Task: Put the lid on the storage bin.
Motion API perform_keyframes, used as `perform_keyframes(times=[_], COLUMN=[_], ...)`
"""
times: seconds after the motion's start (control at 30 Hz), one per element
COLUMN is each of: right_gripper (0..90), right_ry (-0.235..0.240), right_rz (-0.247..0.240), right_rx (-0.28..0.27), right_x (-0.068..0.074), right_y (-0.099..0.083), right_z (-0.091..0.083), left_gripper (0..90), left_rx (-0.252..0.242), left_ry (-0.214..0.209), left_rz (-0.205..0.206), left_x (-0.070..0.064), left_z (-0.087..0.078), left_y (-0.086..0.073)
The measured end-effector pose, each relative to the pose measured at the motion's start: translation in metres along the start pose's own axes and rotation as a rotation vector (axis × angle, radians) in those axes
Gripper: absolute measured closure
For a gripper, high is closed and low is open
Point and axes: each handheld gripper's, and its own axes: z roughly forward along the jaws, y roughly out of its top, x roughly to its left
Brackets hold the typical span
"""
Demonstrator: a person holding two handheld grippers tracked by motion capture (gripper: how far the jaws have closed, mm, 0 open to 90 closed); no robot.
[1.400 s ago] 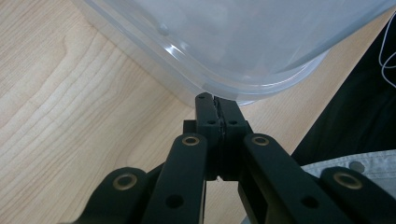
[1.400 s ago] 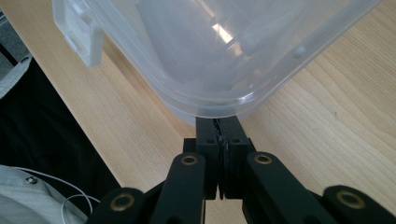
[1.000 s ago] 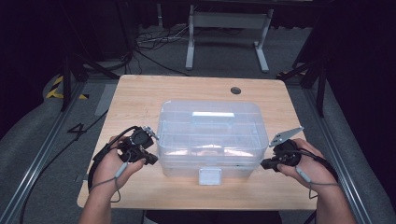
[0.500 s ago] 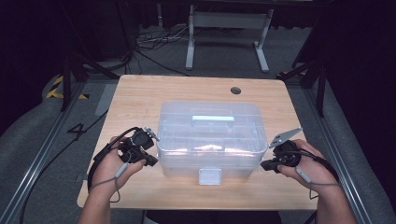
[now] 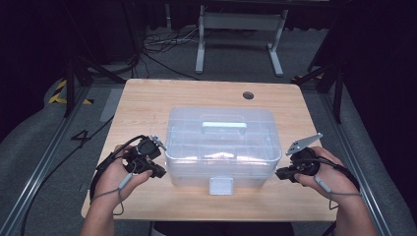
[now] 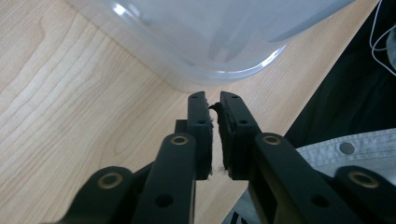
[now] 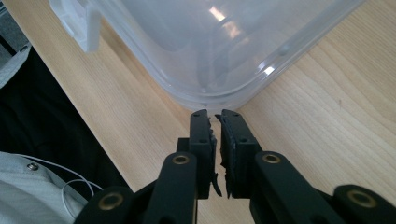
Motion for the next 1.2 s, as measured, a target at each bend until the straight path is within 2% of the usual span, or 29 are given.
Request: perform_keyframes(times=[0.27, 0.4, 0.47, 0.5, 0.53, 0.6, 0.63, 0.77, 0.9, 0.97, 1.03, 1.13, 1.17, 1.2], right_gripper=[75.5, 74.8, 73.4, 72.8, 72.8, 72.2, 72.2, 68.0, 61.1, 57.7, 56.2, 52.8, 50.9, 48.8], right_ry=[-0.008, -0.017, -0.003, 0.001, 0.001, -0.014, -0.014, -0.034, -0.062, -0.087, -0.121, -0.143, -0.157, -0.179], right_rz=[-0.007, -0.010, -0.004, 0.001, 0.001, 0.023, 0.023, 0.051, 0.087, 0.102, 0.124, 0.147, 0.152, 0.154], right_rx=[0.015, -0.004, -0.027, -0.036, -0.036, -0.069, -0.069, -0.127, -0.214, -0.261, -0.299, -0.332, -0.341, -0.347], right_x=[-0.005, -0.007, -0.009, -0.011, -0.011, -0.015, -0.015, -0.021, -0.029, -0.034, -0.039, -0.045, -0.048, -0.053], right_y=[0.001, 0.003, 0.002, 0.001, 0.001, -0.002, -0.002, -0.007, -0.011, -0.014, -0.016, -0.019, -0.021, -0.024], right_z=[0.000, -0.004, -0.008, -0.011, -0.011, -0.018, -0.018, -0.025, -0.030, -0.032, -0.034, -0.035, -0.035, -0.035], left_gripper=[69.9, 68.1, 66.4, 64.9, 64.1, 63.6, 63.1, 61.6, 58.4, 56.3, 53.9, 53.6, 53.2, 52.7], left_rx=[-0.025, -0.084, -0.097, -0.131, -0.131, -0.170, -0.170, -0.233, -0.284, -0.308, -0.314, -0.320, -0.328, -0.334], left_ry=[0.010, 0.021, 0.022, 0.028, 0.028, 0.034, 0.034, 0.054, 0.082, 0.113, 0.124, 0.132, 0.153, 0.158], left_rz=[-0.055, -0.075, -0.076, -0.090, -0.090, -0.111, -0.111, -0.131, -0.164, -0.185, -0.197, -0.214, -0.218, -0.229], left_x=[0.007, 0.009, 0.010, 0.012, 0.012, 0.016, 0.016, 0.023, 0.032, 0.038, 0.044, 0.051, 0.057, 0.060], left_z=[-0.005, -0.014, -0.016, -0.020, -0.020, -0.027, -0.027, -0.035, -0.038, -0.039, -0.037, -0.034, -0.032, -0.031], left_y=[-0.013, -0.021, -0.022, -0.026, -0.026, -0.031, -0.031, -0.036, -0.039, -0.041, -0.044, -0.047, -0.049, -0.051])
